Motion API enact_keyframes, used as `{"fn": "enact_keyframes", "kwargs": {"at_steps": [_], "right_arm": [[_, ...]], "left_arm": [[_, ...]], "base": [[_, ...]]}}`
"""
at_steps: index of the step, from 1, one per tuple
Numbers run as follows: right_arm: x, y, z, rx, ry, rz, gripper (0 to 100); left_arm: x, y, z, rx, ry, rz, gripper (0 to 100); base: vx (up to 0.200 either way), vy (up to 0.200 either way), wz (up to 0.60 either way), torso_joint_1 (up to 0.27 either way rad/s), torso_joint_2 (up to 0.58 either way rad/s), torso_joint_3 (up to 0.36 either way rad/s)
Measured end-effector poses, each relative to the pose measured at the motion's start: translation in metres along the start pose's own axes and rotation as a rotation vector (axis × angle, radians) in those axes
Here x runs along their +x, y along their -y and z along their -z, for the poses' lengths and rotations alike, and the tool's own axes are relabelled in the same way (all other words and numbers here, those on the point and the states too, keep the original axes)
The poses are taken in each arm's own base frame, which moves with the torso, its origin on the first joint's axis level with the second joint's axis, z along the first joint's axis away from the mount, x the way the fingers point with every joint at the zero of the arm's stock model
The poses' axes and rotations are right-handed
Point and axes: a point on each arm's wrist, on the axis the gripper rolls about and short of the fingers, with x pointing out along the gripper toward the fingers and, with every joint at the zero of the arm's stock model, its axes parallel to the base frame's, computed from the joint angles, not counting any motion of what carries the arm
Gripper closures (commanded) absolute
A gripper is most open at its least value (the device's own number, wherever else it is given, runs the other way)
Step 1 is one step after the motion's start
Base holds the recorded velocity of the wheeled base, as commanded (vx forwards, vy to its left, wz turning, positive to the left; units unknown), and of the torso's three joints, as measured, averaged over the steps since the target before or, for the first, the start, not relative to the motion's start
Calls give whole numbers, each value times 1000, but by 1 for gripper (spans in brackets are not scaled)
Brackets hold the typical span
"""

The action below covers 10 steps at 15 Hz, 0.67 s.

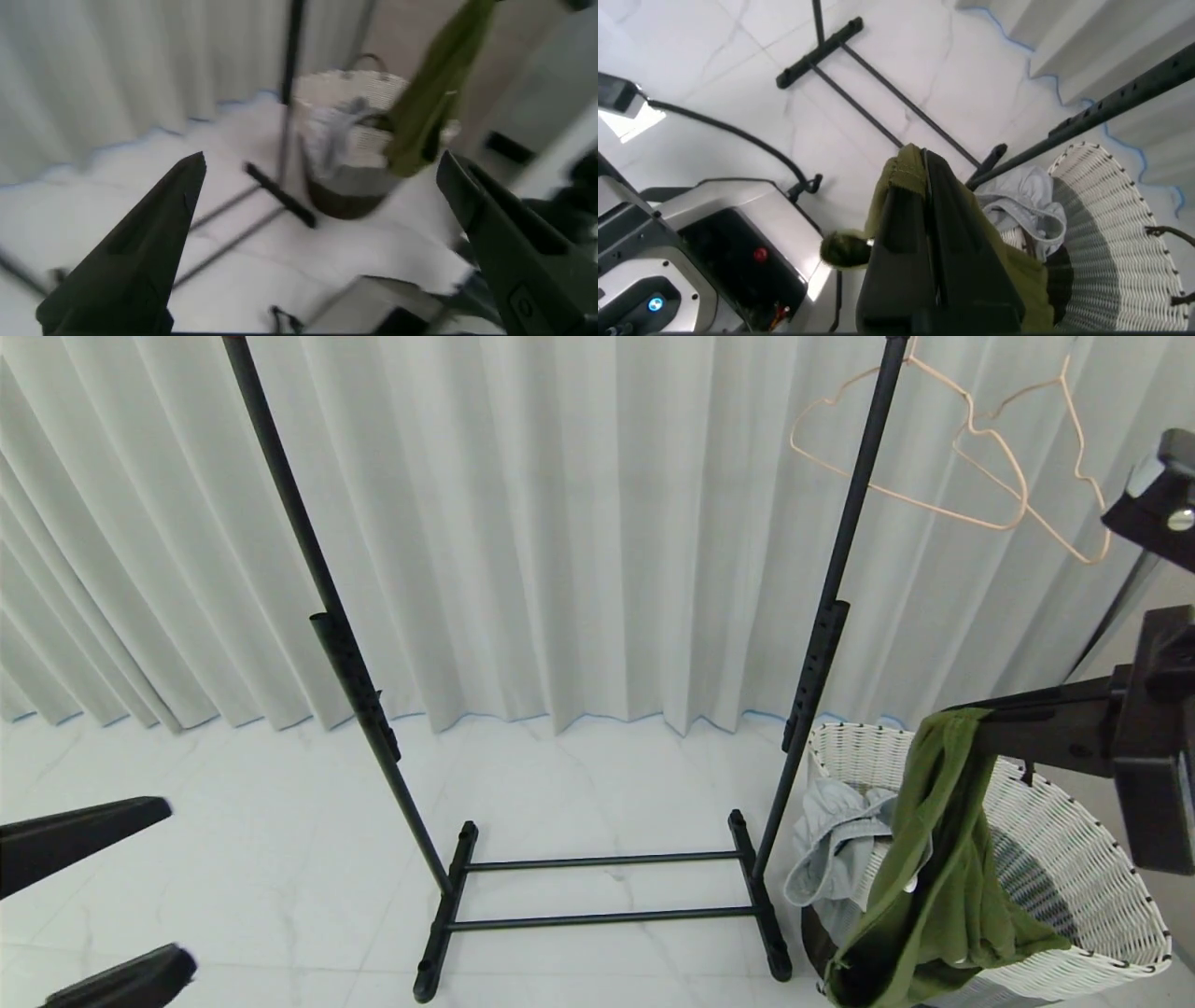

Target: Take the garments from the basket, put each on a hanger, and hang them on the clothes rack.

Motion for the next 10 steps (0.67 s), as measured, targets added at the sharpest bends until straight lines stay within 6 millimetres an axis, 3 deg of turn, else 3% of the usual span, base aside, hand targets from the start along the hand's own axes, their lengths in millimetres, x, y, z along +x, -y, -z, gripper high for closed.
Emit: {"fn": "enact_keyframes", "kwargs": {"at_steps": [4,10], "right_arm": [[4,0,-1,16,1,0,100],[5,-3,-6,30,44,-8,100]], "left_arm": [[70,-9,-8,-110,-195,113,0],[165,49,20,-228,-418,240,0]], "base": [[0,0,0,0,0,0],[0,0,0,0,0,0]]}}
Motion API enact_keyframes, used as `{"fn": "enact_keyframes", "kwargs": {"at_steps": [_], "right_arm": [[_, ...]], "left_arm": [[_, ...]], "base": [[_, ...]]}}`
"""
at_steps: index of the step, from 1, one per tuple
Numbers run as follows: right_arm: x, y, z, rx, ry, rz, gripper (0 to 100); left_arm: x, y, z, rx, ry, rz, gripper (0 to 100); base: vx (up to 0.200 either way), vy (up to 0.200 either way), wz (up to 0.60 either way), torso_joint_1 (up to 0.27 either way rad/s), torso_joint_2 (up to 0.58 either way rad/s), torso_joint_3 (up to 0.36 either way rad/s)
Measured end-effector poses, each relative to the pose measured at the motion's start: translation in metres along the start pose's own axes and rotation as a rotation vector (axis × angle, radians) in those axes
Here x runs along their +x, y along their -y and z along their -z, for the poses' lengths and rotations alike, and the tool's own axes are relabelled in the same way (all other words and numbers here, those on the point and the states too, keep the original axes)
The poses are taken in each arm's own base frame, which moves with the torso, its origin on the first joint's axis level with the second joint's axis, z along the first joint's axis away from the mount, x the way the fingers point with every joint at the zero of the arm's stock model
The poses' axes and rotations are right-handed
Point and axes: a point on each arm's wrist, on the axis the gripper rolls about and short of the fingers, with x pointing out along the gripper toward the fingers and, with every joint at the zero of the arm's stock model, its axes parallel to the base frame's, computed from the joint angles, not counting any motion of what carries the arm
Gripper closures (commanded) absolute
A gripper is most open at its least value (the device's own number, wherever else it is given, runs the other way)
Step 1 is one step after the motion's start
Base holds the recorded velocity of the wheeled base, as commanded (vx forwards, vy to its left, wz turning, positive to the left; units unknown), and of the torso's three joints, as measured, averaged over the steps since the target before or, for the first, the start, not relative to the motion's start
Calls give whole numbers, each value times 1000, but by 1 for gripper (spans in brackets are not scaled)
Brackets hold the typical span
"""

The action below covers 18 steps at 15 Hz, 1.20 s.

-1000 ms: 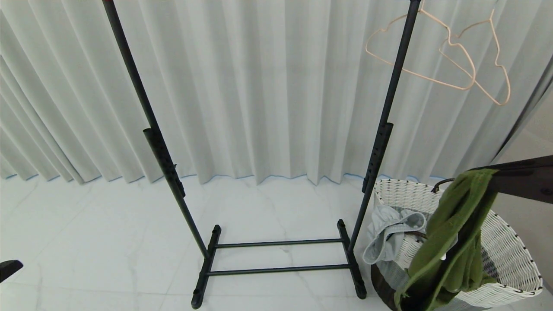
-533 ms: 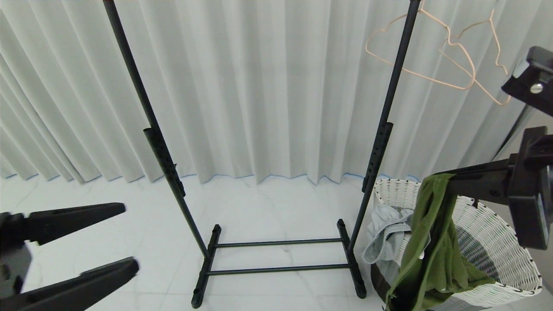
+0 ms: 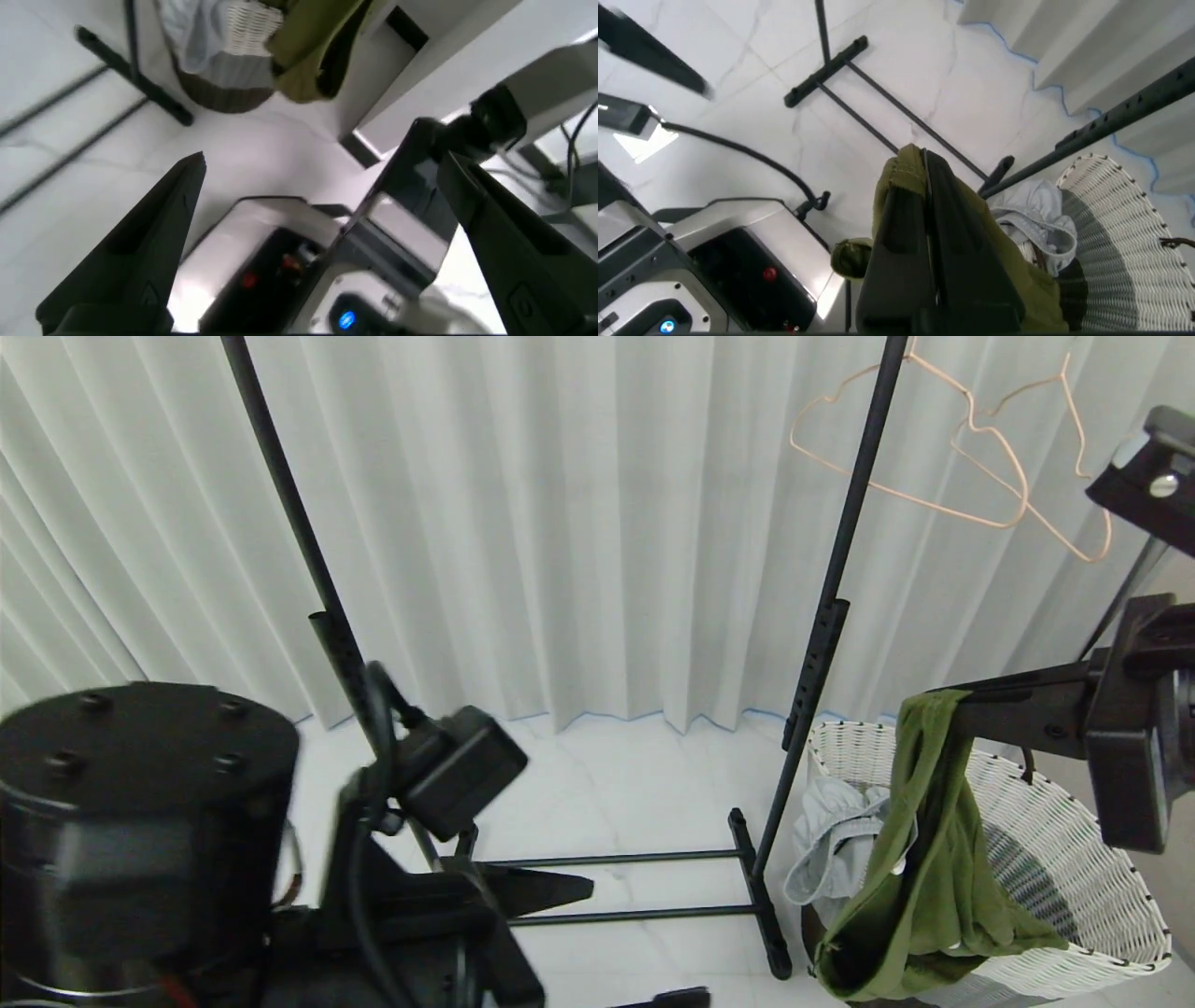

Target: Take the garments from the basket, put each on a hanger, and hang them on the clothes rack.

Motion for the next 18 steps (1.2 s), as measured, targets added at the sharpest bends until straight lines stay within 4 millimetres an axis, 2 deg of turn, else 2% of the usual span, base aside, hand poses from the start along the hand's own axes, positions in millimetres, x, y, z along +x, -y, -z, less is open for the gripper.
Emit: {"fn": "enact_keyframes", "kwargs": {"at_steps": [3,7,10,17,18], "right_arm": [[-1,-4,-1,-4,6,-21,100],[-1,-7,-1,-10,7,-35,100],[-1,-7,-1,-12,7,-37,100],[-4,-10,-2,-18,16,-50,100],[-4,-10,-2,-18,19,-50,100]], "left_arm": [[51,7,1,-24,-15,-22,0],[105,1,9,-63,-34,-47,0],[134,-7,15,-147,-29,-106,0],[182,-23,31,-157,-45,-175,0],[185,-25,33,-157,-50,-180,100]], "base": [[0,0,0,0,0,0],[0,0,0,0,0,0],[0,0,0,0,0,0],[0,0,0,0,0,0],[0,0,0,0,0,0]]}}
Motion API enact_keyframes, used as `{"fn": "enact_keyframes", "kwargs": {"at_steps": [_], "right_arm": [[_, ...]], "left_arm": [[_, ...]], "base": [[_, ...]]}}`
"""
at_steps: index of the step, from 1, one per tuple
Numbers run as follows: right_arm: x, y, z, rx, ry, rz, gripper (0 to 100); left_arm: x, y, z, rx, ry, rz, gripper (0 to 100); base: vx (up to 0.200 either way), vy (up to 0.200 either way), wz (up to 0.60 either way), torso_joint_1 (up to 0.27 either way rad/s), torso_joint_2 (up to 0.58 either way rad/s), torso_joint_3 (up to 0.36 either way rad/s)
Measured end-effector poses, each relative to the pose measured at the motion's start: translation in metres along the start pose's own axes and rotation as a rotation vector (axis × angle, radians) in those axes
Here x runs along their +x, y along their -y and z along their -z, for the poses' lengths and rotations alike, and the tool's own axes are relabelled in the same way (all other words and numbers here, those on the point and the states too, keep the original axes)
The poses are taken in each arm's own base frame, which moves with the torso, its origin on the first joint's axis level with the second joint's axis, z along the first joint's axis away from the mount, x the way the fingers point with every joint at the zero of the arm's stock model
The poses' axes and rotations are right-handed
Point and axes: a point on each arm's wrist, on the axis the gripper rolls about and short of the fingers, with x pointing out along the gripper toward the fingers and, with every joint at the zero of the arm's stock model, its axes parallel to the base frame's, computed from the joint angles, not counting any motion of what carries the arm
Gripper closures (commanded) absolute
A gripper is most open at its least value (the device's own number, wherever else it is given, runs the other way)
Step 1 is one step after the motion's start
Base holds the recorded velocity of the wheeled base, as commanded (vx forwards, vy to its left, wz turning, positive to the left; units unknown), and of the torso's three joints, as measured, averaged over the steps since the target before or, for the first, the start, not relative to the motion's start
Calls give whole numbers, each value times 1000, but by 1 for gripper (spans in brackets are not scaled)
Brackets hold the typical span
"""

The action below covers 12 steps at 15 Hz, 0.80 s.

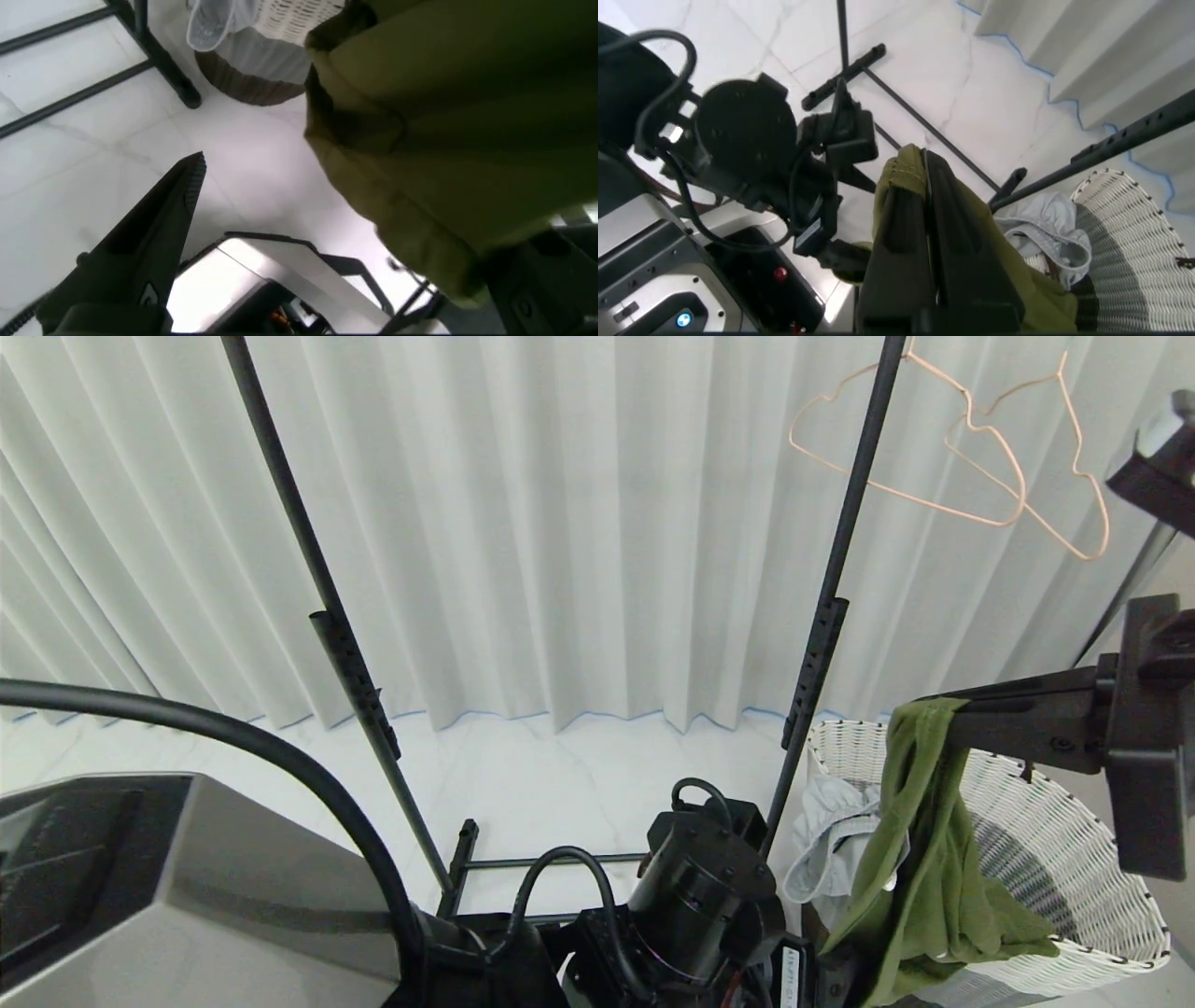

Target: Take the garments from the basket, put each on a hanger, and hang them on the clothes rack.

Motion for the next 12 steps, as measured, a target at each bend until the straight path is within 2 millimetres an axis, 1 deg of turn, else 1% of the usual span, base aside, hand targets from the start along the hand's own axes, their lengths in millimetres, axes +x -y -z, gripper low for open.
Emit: {"fn": "enact_keyframes", "kwargs": {"at_steps": [3,4,6,8,10,12], "right_arm": [[-3,0,1,0,4,2,100],[-5,1,2,-1,2,3,100],[-8,1,6,-2,-2,17,100],[-11,2,11,-4,-7,40,100],[-15,3,18,-11,-16,57,100],[-18,3,23,-17,-15,59,100]], "left_arm": [[4,-2,5,2,-2,-35,100],[3,-3,7,6,8,-72,100],[-7,0,11,16,21,-105,100],[-28,6,9,24,41,-92,100],[-63,14,4,37,82,-53,100],[-106,22,3,72,100,-13,100]], "base": [[0,0,0,0,0,0],[0,0,0,0,0,0],[0,0,0,0,0,0],[0,0,0,0,0,0],[0,0,0,0,0,0],[0,0,0,0,0,0]]}}
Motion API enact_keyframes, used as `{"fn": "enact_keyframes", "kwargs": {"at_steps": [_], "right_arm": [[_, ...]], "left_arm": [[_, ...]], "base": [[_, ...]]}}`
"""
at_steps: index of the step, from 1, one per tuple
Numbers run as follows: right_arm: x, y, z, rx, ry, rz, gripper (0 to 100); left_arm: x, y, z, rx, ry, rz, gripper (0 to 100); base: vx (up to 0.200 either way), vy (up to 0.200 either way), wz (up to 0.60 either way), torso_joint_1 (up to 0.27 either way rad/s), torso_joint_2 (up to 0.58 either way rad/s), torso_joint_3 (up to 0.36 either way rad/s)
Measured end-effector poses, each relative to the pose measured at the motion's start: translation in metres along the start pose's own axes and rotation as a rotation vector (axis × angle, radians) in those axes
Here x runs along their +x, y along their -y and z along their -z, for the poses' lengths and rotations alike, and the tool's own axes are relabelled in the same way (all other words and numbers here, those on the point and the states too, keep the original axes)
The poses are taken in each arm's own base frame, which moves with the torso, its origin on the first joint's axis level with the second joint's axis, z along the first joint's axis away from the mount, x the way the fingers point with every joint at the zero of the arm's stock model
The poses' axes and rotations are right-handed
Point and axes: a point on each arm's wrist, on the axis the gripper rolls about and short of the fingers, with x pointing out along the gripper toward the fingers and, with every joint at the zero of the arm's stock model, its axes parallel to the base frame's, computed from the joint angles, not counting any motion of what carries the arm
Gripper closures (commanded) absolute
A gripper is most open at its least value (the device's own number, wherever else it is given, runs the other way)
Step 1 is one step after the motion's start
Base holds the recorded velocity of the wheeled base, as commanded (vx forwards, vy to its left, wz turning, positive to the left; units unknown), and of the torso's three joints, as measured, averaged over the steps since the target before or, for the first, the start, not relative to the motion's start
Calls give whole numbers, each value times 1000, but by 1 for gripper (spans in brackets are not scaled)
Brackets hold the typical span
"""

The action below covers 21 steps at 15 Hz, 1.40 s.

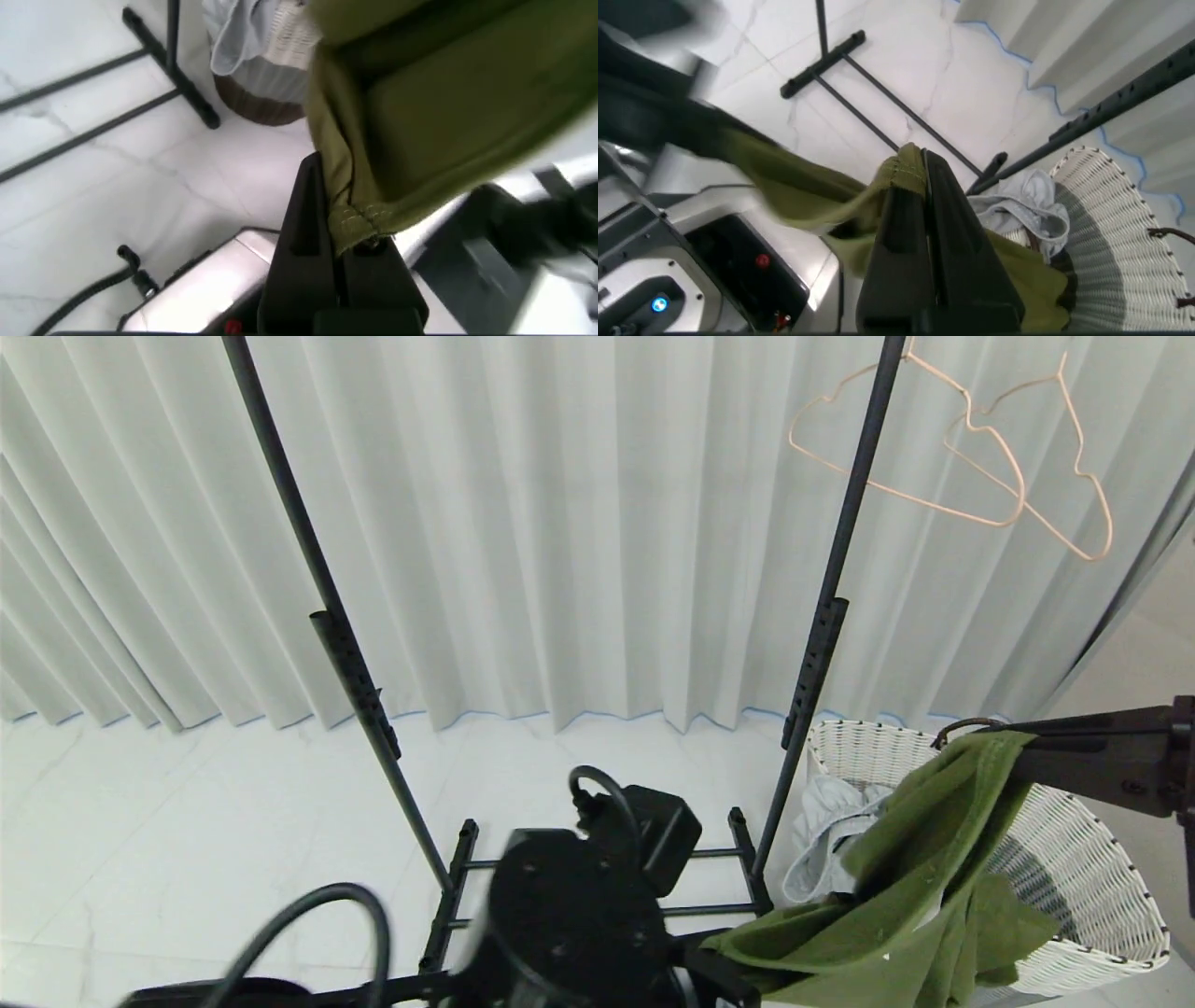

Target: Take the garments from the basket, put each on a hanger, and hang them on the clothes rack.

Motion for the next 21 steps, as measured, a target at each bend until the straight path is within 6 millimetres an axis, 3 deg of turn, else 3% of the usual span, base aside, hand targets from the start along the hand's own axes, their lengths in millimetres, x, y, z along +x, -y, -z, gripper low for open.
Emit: {"fn": "enact_keyframes", "kwargs": {"at_steps": [4,7,9,11,15,19,21], "right_arm": [[-3,0,12,-26,-9,12,100],[-3,0,18,-23,-2,48,100],[-3,1,18,-6,61,68,100],[-5,2,14,13,126,89,100],[-18,9,-7,46,235,111,100],[-30,16,-31,71,323,130,100],[-29,16,-33,72,322,135,100]], "left_arm": [[-75,-6,-1,109,-90,-60,100],[-117,4,-34,121,-5,-85,100],[-135,8,-59,137,102,-238,100],[-141,10,-79,162,189,-396,100],[-154,17,-112,212,287,-443,100],[-154,7,-119,196,319,-583,100],[-153,7,-115,200,309,-580,100]], "base": [[0,0,0,0,0,0],[0,0,0,0,0,0],[0,0,0,0,0,0],[0,0,0,0,0,0],[0,0,0,0,0,0],[0,0,0,0,0,0],[0,0,0,0,0,0]]}}
